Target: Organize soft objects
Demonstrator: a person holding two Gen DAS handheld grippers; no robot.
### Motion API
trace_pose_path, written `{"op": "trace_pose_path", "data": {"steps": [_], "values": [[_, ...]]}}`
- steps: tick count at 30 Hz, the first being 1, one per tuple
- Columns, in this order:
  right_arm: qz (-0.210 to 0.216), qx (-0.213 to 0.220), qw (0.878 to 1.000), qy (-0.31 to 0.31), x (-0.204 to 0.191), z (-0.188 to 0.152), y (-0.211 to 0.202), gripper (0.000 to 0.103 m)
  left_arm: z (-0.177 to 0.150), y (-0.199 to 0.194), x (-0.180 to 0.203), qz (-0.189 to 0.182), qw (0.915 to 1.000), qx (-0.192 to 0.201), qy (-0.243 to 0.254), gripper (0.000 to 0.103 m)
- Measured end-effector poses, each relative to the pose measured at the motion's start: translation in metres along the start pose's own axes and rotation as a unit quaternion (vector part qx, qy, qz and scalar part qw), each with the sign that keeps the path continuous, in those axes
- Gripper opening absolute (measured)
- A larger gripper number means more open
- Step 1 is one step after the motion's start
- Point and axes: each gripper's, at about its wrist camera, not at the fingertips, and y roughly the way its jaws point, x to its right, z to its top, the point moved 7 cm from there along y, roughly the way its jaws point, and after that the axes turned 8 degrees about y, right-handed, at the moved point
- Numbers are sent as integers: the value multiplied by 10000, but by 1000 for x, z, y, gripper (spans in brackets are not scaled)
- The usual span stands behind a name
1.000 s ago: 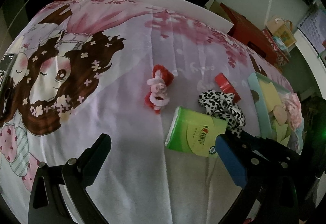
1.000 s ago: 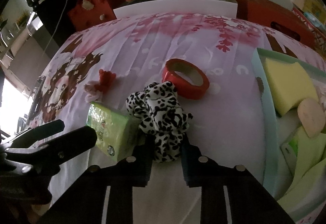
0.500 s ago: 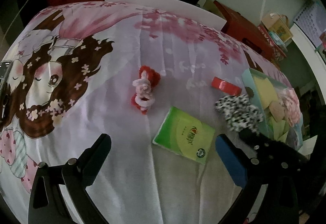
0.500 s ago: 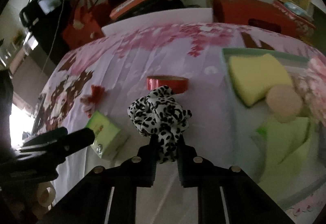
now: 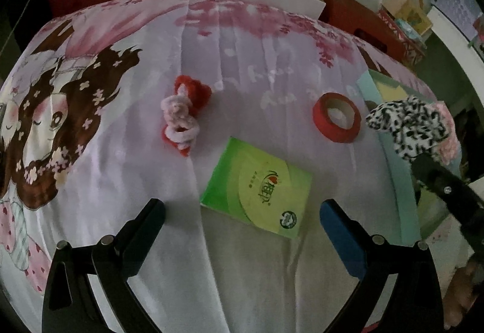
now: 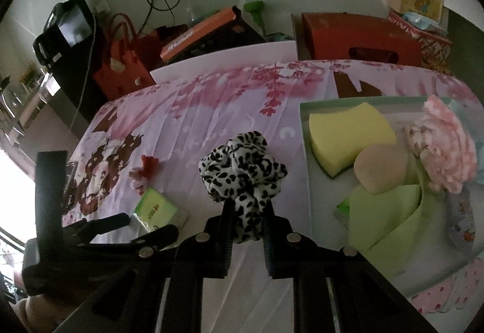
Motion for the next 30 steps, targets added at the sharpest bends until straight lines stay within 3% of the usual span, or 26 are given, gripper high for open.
{"op": "trace_pose_path", "data": {"steps": [9,13,15,17,19,30], "values": [[-15,-143,9999,93,6,-7,7,18,3,13,10,395,9984,33,413,101],[-22,-178,9998,133,9,-8,9,18,1,15,13,584,9965,50,594,96],[-23,-203,9997,139,10,-9,11,18,-1,13,11,586,9963,71,627,90],[-20,-225,9997,137,10,-9,12,18,-1,11,11,615,9960,94,645,75],[-25,-248,9996,147,10,-10,13,18,0,8,13,605,9958,139,678,70],[-22,-339,9993,174,11,-11,16,18,0,3,14,470,9966,208,646,69]]}}
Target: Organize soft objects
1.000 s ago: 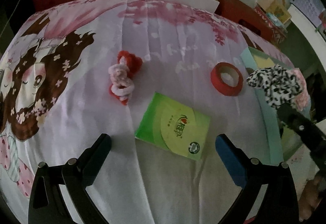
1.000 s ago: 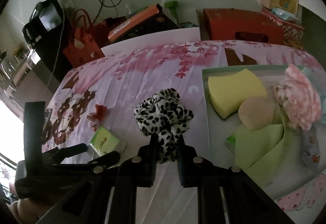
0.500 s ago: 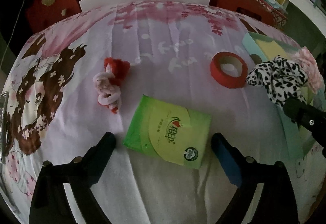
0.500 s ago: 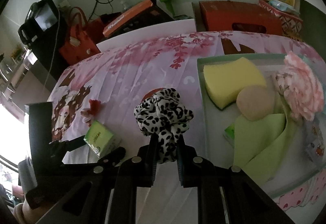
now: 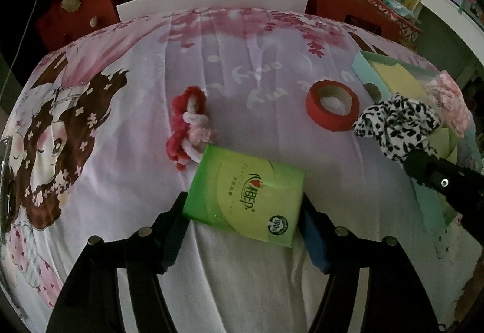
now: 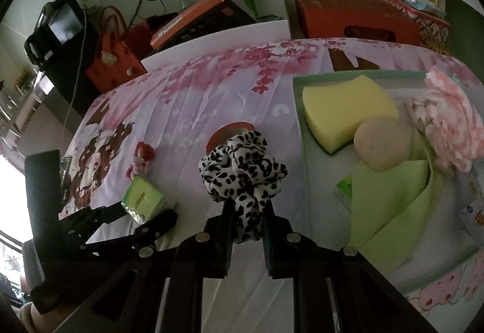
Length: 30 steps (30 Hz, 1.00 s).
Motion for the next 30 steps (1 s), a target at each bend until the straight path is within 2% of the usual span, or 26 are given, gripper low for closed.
{"op": "trace_pose_path", "data": {"steps": [4,12,21,30], "values": [[11,23,10000,-4,0,1,-2,18,1,-7,-2,-220,9996,61,-182,69],[-20,89,10000,22,1,3,-8,18,0,-25,-27,-843,9931,347,-734,69],[81,175,9998,-7,-3,6,-16,18,5,-47,-51,-662,9919,602,-899,69],[243,711,9972,27,-6,24,-62,18,29,-85,-27,-632,9920,924,-585,69]]}}
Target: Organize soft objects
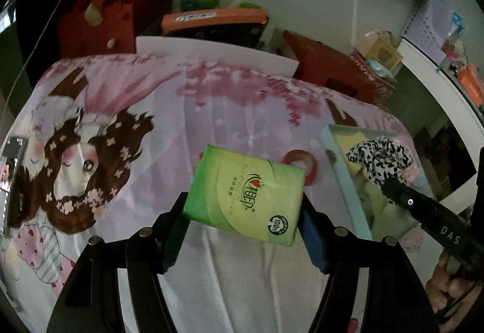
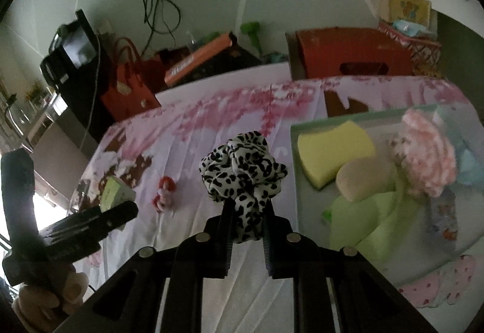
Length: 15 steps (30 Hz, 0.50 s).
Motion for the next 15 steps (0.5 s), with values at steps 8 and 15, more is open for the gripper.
{"op": "trace_pose_path", "data": {"steps": [8,15], "values": [[0,176,9995,270,21,8,-25,18,12,-15,36,-40,9995,60,313,69],[-92,370,9977,561,55,15,-49,18,18,-20,69,-76,9990,-18,449,69]]}}
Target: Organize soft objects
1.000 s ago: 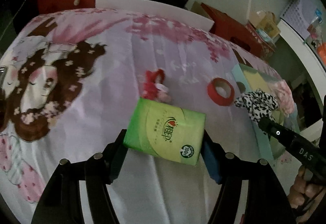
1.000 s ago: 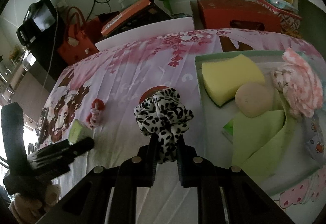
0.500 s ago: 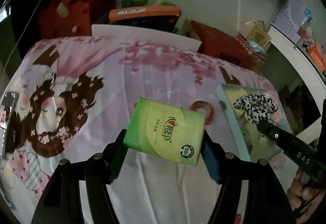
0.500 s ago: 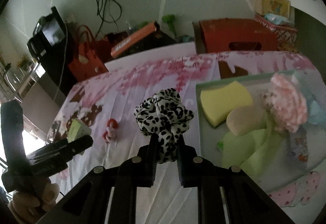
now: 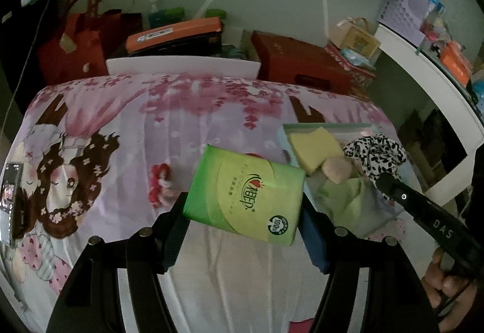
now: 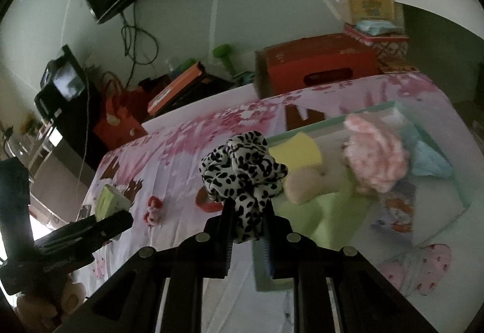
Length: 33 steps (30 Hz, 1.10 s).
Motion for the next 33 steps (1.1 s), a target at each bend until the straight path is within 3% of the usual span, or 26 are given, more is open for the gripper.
{"op": "trace_pose_path", "data": {"steps": [21,33], "values": [[-688,843,9872,1170,144,44,-69,18,41,13,115,-255,9959,110,866,69],[-943,621,9799,1647,199,27,-53,18,25,64,165,-390,9887,-303,1417,69]]}}
